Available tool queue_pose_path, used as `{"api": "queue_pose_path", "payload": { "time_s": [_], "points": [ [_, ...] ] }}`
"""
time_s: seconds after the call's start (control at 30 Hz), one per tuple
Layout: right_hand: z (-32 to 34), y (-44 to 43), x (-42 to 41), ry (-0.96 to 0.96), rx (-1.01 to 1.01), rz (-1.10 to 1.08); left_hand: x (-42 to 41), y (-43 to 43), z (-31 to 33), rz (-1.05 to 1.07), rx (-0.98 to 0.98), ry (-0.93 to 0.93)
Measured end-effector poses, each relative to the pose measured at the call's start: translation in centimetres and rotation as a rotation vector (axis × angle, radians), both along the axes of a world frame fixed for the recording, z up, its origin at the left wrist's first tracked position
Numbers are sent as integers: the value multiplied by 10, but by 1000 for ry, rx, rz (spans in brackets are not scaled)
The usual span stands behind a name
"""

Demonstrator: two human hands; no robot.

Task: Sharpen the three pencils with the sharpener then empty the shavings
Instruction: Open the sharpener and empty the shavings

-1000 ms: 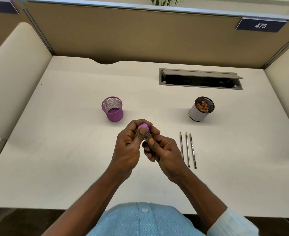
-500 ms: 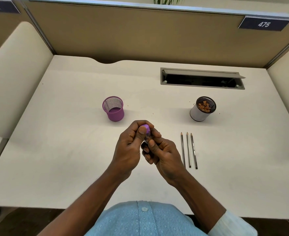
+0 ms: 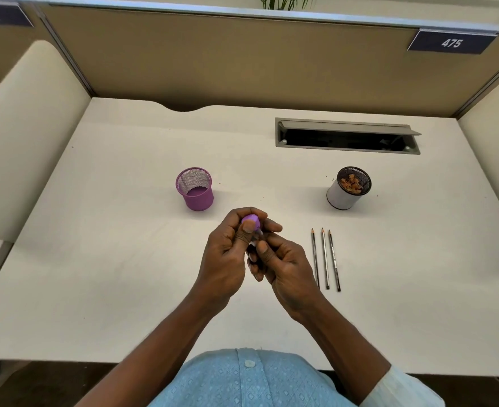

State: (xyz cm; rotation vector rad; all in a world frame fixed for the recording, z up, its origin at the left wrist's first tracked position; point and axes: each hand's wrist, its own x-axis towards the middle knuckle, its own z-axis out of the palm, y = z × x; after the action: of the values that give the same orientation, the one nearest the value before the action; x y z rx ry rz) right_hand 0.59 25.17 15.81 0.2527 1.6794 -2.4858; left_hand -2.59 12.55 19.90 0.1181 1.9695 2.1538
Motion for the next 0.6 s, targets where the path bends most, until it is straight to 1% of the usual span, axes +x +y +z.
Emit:
{"api": "queue_pose_path", "payload": {
  "time_s": [0.07,0.2,0.33,0.47,0.6],
  "points": [
    [-2,2,1,-11,-1,18,0,-2,-1,-18,15,-5],
    [-1,5,3,-20,-9,35,2,-4,1,-51,-29,-7],
    [0,5,7,8,38,18,4,-3,2,-76,-29,16],
    [7,7,4,63,88,-23,5,-1,7,-62,-17,19],
    [12,7,3,87,157,-115,6,-1,8,-16,-30,24]
  ]
}}
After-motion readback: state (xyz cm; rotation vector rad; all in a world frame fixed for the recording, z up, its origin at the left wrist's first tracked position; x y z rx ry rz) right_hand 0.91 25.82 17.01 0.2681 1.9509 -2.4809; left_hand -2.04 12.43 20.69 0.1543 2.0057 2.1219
